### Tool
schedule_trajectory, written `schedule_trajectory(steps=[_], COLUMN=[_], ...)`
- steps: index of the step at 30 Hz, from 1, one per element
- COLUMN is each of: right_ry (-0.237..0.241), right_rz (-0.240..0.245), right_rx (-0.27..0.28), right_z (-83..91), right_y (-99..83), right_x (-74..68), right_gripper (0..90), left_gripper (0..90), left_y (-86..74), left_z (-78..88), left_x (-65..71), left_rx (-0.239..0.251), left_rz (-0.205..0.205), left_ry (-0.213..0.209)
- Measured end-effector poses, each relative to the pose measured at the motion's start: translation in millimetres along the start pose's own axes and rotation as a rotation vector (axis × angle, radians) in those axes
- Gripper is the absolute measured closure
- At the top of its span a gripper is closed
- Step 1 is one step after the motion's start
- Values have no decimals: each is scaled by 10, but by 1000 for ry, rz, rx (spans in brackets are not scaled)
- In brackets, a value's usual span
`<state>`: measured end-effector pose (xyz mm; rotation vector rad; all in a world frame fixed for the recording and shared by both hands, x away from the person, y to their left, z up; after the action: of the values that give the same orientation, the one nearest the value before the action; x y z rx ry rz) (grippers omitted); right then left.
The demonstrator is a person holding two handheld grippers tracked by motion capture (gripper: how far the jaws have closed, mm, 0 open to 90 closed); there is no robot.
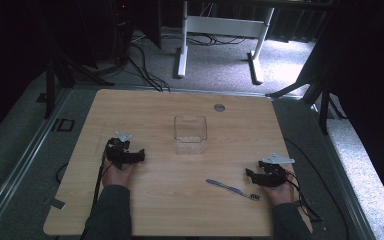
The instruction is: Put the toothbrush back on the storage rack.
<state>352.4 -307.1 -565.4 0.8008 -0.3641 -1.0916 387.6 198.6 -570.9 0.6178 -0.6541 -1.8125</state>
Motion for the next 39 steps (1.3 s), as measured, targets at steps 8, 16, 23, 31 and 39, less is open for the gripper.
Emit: schedule_trajectory(steps=[8, 16, 23, 31, 39], right_ry=[27, -12, 8, 35, 53], right_rz=[55, 154, 175, 192, 222], right_rx=[-7, -6, -4, -35, -64], right_z=[82, 227, 338, 420, 481], right_y=[-35, 62, 161, 221, 240], right_x=[-10, -143, -224, -308, -407], right_gripper=[505, 518, 543, 586, 586], left_gripper=[87, 87, 87, 87, 87], left_y=[0, 0, 0, 0, 0], left_z=[1, 0, 0, 0, -1], left_x=[-1, 0, 0, -1, 1], left_rx=[-1, 0, 0, -1, 1], left_rz=[-2, 0, 0, -1, 1], left_ry=[0, 0, 0, 0, 1])
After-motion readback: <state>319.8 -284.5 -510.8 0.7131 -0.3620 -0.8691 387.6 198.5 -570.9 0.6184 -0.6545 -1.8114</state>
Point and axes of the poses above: each handheld gripper's, and its own axes: z roughly backward along the jaws, y roughly out of its top, x roughly to its right, the point moved 1 cm from there along -z, roughly forward along the jaws, and after that the axes turned 9 degrees about -z, right-handed, at the moved point
